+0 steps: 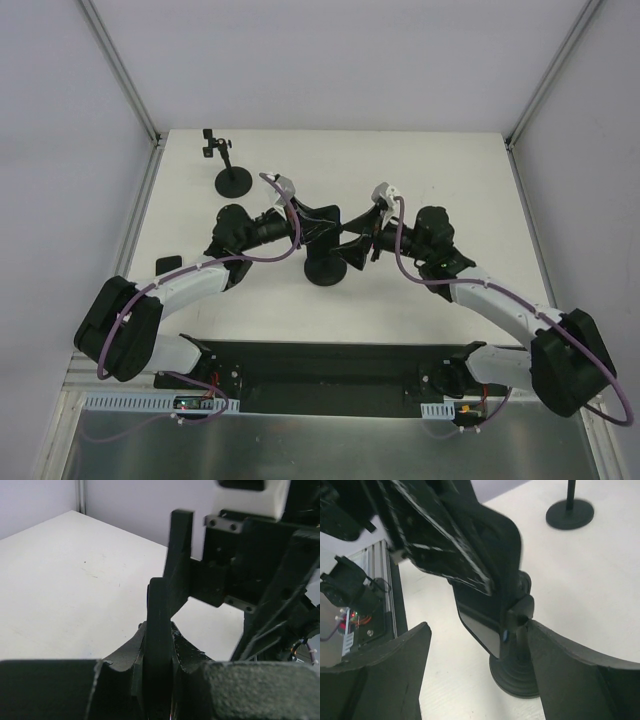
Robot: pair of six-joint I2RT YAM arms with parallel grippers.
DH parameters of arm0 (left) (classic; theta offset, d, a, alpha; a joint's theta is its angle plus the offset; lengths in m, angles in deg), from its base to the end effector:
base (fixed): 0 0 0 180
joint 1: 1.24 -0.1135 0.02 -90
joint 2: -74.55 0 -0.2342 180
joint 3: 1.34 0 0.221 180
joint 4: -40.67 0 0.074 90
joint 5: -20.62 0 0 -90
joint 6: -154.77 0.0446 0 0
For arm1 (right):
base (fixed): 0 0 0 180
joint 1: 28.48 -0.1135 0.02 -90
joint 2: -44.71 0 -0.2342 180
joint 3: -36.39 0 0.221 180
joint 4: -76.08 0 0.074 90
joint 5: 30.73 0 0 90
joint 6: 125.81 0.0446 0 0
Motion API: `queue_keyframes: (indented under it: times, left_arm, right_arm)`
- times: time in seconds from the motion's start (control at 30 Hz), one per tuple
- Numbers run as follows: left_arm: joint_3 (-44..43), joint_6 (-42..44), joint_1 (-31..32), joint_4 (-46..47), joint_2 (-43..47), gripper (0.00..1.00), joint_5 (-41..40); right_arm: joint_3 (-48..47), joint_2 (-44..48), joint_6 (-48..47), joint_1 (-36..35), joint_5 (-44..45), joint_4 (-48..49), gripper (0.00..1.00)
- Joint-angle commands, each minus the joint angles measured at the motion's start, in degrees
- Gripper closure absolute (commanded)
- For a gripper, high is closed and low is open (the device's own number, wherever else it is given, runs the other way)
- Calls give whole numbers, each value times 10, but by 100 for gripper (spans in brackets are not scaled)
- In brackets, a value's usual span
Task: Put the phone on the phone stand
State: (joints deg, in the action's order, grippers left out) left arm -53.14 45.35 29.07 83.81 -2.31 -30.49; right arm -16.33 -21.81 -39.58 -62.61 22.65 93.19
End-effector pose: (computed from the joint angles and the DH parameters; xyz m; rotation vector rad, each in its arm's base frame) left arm 0.2192 -0.1606 0.2817 0.7405 1.2135 -1.1503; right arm 0.1928 0.1628 0.2819 -0.9875 1.2517 0.8979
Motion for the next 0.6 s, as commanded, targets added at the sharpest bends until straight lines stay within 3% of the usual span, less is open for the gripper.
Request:
queue_keyframes:
  times: [0.0, 0.17, 0.33, 0.5, 0.57]
  left_arm:
    - [4, 39, -6, 33, 1, 100, 24]
    - [19, 33, -5, 60, 2, 100, 32]
    - [34, 40, -5, 59, 20, 100, 14]
    - [37, 27, -5, 113, 8, 100, 17]
    - [36, 18, -6, 137, 0, 100, 23]
  right_arm:
    - [-32, -72, -26, 16, -113, 36, 25]
    - [-35, -111, -20, 19, -126, 67, 26]
    - [-28, -132, 36, 42, -135, 132, 16]
    - [-30, -196, 90, 38, -202, 254, 18]
    - [-35, -215, 94, 38, -205, 260, 21]
